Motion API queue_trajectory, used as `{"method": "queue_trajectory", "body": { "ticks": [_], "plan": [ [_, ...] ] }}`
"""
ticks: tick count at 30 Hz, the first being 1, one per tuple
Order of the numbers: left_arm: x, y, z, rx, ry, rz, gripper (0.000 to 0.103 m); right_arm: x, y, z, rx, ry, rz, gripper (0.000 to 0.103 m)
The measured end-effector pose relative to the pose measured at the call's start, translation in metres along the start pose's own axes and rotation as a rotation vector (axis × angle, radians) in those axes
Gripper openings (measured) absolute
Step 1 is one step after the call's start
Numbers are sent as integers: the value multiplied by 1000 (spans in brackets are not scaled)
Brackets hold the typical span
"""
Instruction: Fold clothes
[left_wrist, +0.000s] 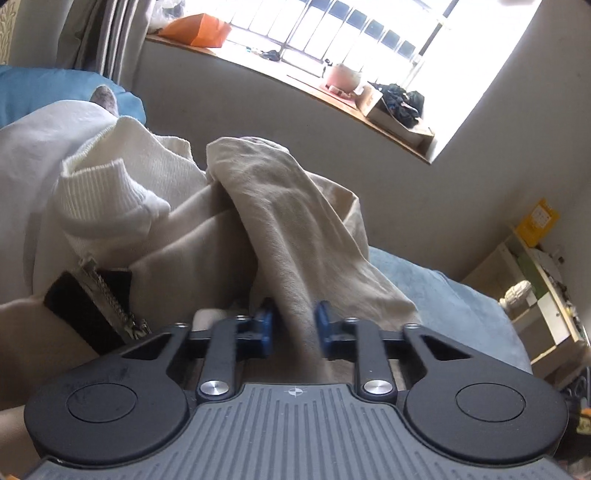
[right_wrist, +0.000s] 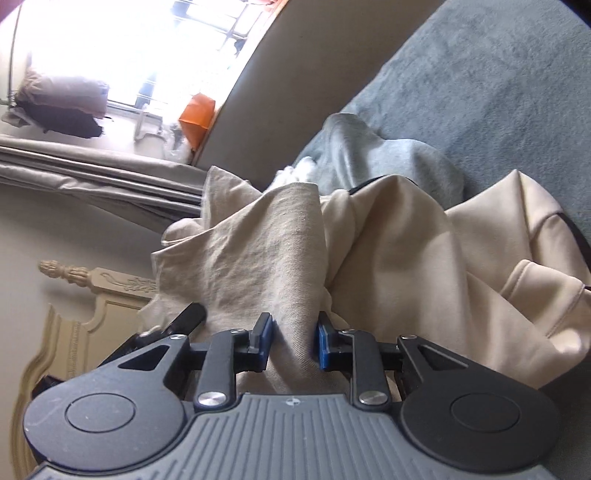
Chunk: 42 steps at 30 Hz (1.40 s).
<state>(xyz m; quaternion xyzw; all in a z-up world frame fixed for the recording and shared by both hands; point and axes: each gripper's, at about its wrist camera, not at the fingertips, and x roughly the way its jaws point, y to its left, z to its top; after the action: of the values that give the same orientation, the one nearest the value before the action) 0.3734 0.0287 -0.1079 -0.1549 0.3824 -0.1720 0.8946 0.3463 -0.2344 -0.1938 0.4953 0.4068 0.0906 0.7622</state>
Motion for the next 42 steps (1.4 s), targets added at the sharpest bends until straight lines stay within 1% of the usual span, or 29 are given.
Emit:
{"method": "queue_trajectory", "body": {
  "ticks": [3, 5, 7, 9, 11, 13, 14, 15, 16, 18, 21, 22, 23, 24, 25, 26, 27, 28, 29, 30, 32, 33, 35, 37, 38, 39, 40, 41, 42],
  "plan": [
    [-10, -4, 0, 15, -10, 1, 4, 9, 6, -4, -11, 8, -72, 26],
    [-17, -7, 0, 22, -18, 1, 3, 8, 17, -7, -62, 13, -77, 23],
    [-30, -3, -1, 0, -22, -25, 3, 6, 28, -11, -114, 19, -80, 22],
    [-46, 1, -4, -20, -29, -63, 2, -7, 32, -14, -140, 24, -28, 20],
    [-62, 5, -9, -33, -36, -102, 0, -24, 29, -17, -127, 19, 52, 18],
    [-78, 2, -18, -30, -37, -183, 0, -41, 26, -21, -102, 12, 122, 17],
    [-85, -5, -24, -2, -39, -213, 0, -50, 25, -23, -89, 12, 158, 17],
    [-93, -14, -30, 37, -41, -230, 0, -55, 25, -25, -95, 20, 184, 14],
    [-96, -20, -35, 62, -39, -235, 0, -60, 26, -28, -102, 28, 209, 12],
    [-97, -30, -43, 98, -30, -234, 0, -65, 27, -32, -113, 35, 186, 11],
    [-91, -21, -43, 77, -25, -156, 0, -67, 16, -32, -85, 18, 130, 11],
    [-88, -15, -40, 66, -30, -126, 2, -66, 11, -30, -76, 11, 101, 12],
    [-85, -9, -35, 55, -39, -95, 15, -64, 6, -27, -67, 4, 71, 12],
    [-83, -4, -31, 46, -52, -65, 37, -63, 1, -24, -58, -3, 42, 13],
    [-80, 0, -26, 37, -64, -41, 48, -61, -4, -22, -50, -10, 12, 14],
    [-75, 4, -21, 29, -73, -19, 68, -58, -10, -19, -25, -20, -11, 17],
    [-71, 7, -16, 21, -83, 3, 78, -55, -15, -17, 1, -31, -34, 25],
    [-67, 9, -11, 17, -82, 10, 79, -51, -21, -15, 27, -41, -57, 33],
    [-63, 9, -6, 15, -74, 2, 80, -49, -28, -13, 67, -53, -58, 52],
    [-57, 9, -2, 9, -66, -14, 80, -46, -32, -12, 100, -62, -51, 68],
    [-46, 3, 4, -7, -49, -47, 80, -40, -38, -11, 157, -92, -27, 79],
    [-40, 0, 6, -10, -42, -61, 80, -37, -40, -11, 181, -106, -15, 79],
    [-31, -7, 7, 27, -35, -65, 80, -25, -40, -7, 206, -106, 13, 80],
    [-21, -12, 8, 72, -28, -57, 79, -12, -35, -6, 184, -85, -17, 80],
    [-17, -12, 6, 87, -19, -46, 76, -5, -32, -6, 172, -75, -33, 77],
    [-12, -10, 5, 83, -6, -31, 67, 1, -30, -5, 159, -64, -48, 70],
    [-7, -7, 5, 63, 10, -16, 61, 5, -25, -6, 132, -63, -54, 69],
    [-3, -2, 4, 38, 18, -3, 52, 8, -19, -8, 103, -62, -59, 63],
    [0, 3, 3, 12, 22, 9, 47, 11, -14, -9, 74, -62, -64, 52]
  ]
}}
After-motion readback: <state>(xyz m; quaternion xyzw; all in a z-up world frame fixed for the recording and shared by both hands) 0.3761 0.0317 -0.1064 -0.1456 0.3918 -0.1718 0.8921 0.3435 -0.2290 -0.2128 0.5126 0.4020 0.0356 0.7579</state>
